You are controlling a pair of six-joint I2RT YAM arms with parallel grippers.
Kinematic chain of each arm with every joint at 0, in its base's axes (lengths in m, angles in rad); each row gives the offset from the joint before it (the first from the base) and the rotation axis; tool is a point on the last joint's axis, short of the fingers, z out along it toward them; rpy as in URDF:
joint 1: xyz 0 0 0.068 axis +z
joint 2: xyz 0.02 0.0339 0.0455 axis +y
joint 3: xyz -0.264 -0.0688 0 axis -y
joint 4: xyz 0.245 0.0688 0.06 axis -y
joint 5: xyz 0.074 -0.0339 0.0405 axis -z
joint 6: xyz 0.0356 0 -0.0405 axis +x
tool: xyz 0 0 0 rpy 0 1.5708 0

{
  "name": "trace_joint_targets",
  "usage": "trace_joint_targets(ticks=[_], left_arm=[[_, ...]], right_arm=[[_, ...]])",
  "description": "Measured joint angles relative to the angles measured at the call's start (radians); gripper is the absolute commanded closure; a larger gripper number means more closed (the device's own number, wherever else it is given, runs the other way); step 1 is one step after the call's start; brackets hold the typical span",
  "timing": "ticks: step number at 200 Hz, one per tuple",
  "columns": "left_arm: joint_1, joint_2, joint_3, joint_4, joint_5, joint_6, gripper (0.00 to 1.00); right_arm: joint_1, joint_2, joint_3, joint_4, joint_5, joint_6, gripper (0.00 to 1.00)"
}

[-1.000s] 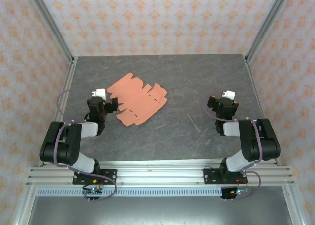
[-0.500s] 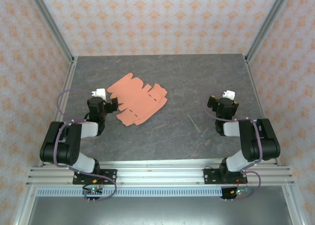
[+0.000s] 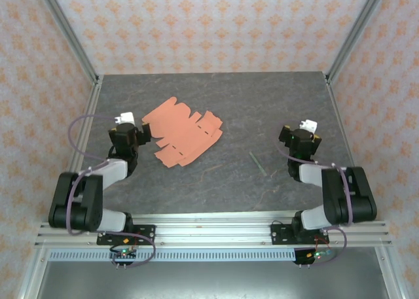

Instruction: Fold the paper box

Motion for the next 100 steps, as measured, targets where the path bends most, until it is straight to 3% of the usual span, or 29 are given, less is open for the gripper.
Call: trace_joint_targets(ticks=[24,45,77,100], left_arm=[[0.017,-0.166,0.044,-0.150,-0.107,-0.081,0.00],[0.023,-0.268,0.118,-0.304,-0.126,-0.193,0.00],[0.018,-0.292,0.176,-0.388,0.081,-0.353,0.00],[-0.078,-0.199,0.203,-0.446,0.204,-0.393,0.00]], right_arm=[[0.000,-0.174,0.046,-0.156,0.097,0.083,0.01],[0.000,-0.340,0.135,-0.348,0.159,0.199,0.00],[0.022,-0.470,0.247,-0.542,0.043,0.351,0.08],[0.201,-0.418,0.278,-0.639,-0.052,0.418,0.08]])
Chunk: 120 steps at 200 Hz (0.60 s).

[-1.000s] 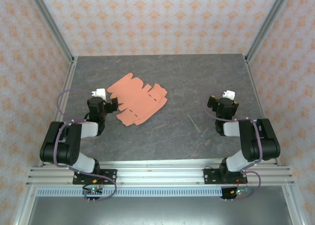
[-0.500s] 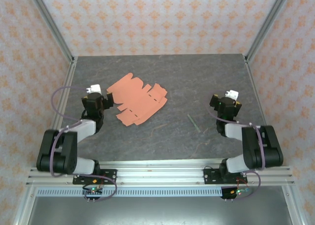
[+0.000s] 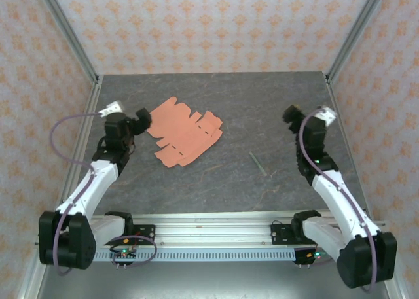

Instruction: Fold the paper box

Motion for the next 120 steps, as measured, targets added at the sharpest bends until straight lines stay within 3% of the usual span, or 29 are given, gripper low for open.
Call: trace_joint_targets(ticks=[26,57,82,120], left_arm=[[-0.132,0.148,0.098,-0.093,0.066,0.004,0.03],[-0.138,0.268,0.159,-0.139,0.097,0.004,0.04],[-0.116,0.332,0.169,-0.155,0.134,-0.001,0.06],[-0.092,0.367,0.169,-0.162,0.169,-0.015,0.06]], right_arm=[[0.245,0.187,0.046,-0.069,-0.078,0.067,0.10],[0.446,0.451,0.130,-0.064,-0.172,0.171,0.14],[0.514,0.612,0.175,0.014,-0.234,0.251,0.19],[0.532,0.758,0.184,0.165,-0.271,0.360,0.33]])
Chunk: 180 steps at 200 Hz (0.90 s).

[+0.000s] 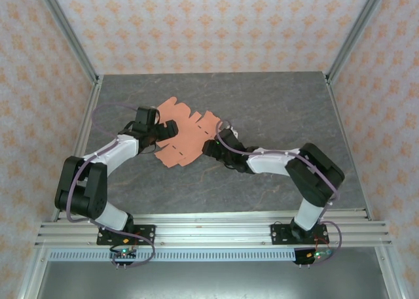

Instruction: Fold the paper box

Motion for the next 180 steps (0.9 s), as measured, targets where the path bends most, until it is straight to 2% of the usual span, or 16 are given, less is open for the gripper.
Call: trace_joint_targets(ticks=[95,146,180], left_arm=[[0.000,-0.041,0.000,-0.026,0.004,0.000,0.06],[0.000,-0.064,0.000,-0.032,0.004,-0.002,0.07],[0.000,-0.108,-0.002,-0.046,-0.002,-0.010,0.07]], right_arm=[[0.013,0.149,0.047,0.196,0.076,0.137,0.65],[0.011,0.212,0.135,0.217,0.122,0.171,0.86],[-0.016,0.217,0.161,0.221,0.136,0.139,1.00]])
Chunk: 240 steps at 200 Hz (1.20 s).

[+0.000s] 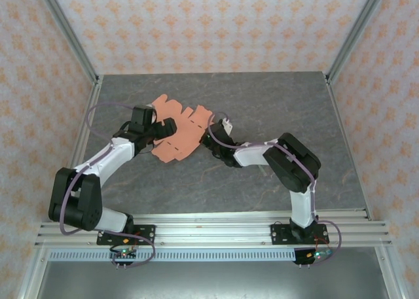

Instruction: Fold the paper box

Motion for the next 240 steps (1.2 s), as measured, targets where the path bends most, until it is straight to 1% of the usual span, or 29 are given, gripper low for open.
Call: trace_joint_targets(ticks=[36,54,65,72,85,99,133,153,206,240], left_arm=[[0.000,-0.065,0.000,-0.002,-0.004,-0.013,0.07],[0.000,-0.095,0.000,-0.002,-0.006,-0.024,0.07],[0.000,-0.111,-0.003,0.000,-0.010,-0.030,0.07],[0.000,-0.119,-0.006,0.001,-0.011,-0.033,0.07],[0.000,-0.126,-0.011,0.002,-0.017,-0.035,0.07],[0.000,-0.127,-0.013,0.002,-0.021,-0.040,0.07],[0.000,-0.127,-0.013,0.002,-0.021,-0.047,0.07],[0.000,-0.129,-0.018,0.002,-0.022,-0.050,0.07],[0.000,-0.151,-0.026,-0.003,-0.029,-0.050,0.07],[0.000,-0.165,-0.026,-0.003,-0.029,-0.050,0.07]], right_arm=[[-0.077,-0.003,0.003,-0.006,-0.041,-0.060,1.00],[-0.109,-0.026,-0.018,-0.024,-0.067,-0.072,0.87],[-0.116,-0.050,-0.039,-0.031,-0.086,-0.071,0.74],[-0.116,-0.062,-0.049,-0.035,-0.100,-0.064,0.69],[-0.108,-0.070,-0.053,-0.040,-0.124,-0.049,0.61],[-0.099,-0.070,-0.053,-0.042,-0.143,-0.038,0.57],[-0.090,-0.045,-0.036,-0.049,-0.158,-0.022,0.56],[-0.090,-0.012,-0.006,-0.055,-0.158,-0.019,0.58],[-0.090,0.068,0.107,-0.086,-0.142,-0.023,0.65],[-0.090,0.102,0.140,-0.096,-0.123,-0.029,0.70]])
